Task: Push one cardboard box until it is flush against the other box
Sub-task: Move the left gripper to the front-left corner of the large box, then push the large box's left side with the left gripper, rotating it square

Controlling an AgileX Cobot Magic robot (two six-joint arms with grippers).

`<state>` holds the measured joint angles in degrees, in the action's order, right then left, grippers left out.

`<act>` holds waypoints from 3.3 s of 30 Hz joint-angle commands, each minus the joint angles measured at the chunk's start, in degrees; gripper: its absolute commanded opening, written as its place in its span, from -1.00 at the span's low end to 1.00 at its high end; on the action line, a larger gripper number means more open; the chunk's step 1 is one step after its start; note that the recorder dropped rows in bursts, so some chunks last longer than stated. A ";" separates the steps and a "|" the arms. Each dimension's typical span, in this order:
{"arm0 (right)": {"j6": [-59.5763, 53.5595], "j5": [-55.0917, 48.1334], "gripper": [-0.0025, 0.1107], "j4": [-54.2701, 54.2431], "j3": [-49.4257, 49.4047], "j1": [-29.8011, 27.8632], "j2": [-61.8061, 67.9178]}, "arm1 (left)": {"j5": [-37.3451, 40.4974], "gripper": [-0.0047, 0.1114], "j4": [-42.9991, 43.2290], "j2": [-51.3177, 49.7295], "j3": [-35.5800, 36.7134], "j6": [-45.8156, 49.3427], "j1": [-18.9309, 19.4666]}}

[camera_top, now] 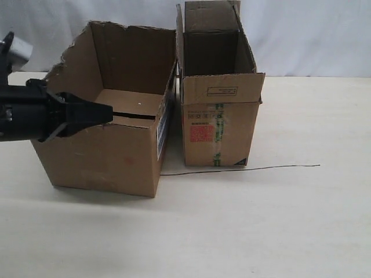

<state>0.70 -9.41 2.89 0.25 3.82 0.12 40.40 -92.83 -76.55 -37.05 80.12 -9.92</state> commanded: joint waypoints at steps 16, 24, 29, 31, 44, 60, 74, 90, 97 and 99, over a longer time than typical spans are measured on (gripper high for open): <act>0.08 0.11 -0.87 0.57 -0.25 -0.35 -0.12 | 18.62 -0.92 72.82 4.97 -17.32 -41.52 -8.67; 0.08 0.11 -0.87 0.57 -0.25 -0.35 -0.12 | 4.79 -0.92 82.90 -0.82 -17.32 -50.26 -23.14; 0.08 0.11 -0.87 0.57 -0.25 -0.35 -0.12 | -2.14 -0.92 82.71 -5.12 -17.32 -50.26 -23.14; 0.08 0.11 -0.87 0.57 -0.25 -0.35 -0.12 | -8.07 -0.92 82.71 -5.22 -17.32 -50.26 -23.14; 0.08 0.11 -0.87 0.57 -0.25 -0.35 -0.12 | -21.76 -0.92 82.71 -5.26 -17.41 -50.31 -23.14; 0.08 0.11 -0.87 0.57 -0.25 -0.35 -0.12 | -3.29 -0.92 82.77 0.50 -28.44 -51.07 -23.14; 0.08 0.11 -0.87 0.57 -0.25 -0.35 -0.12 | 25.90 -0.92 83.11 -8.05 -34.62 -51.98 -23.53; 0.08 0.11 -0.87 0.57 -0.25 -0.35 -0.12 | 13.91 -0.92 92.83 -18.78 -34.62 -51.30 -23.53; 0.08 0.11 -0.87 0.57 -0.25 -0.35 -0.12 | 9.44 -0.92 96.76 -21.42 -34.62 -49.72 -23.53; 0.08 0.11 -0.87 0.57 -0.25 -0.35 -0.12 | 7.27 -0.92 96.87 -21.88 -34.62 -49.08 -23.53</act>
<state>0.70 -9.41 2.89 0.25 3.82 0.12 51.24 3.09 -97.60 -71.38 29.99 -33.25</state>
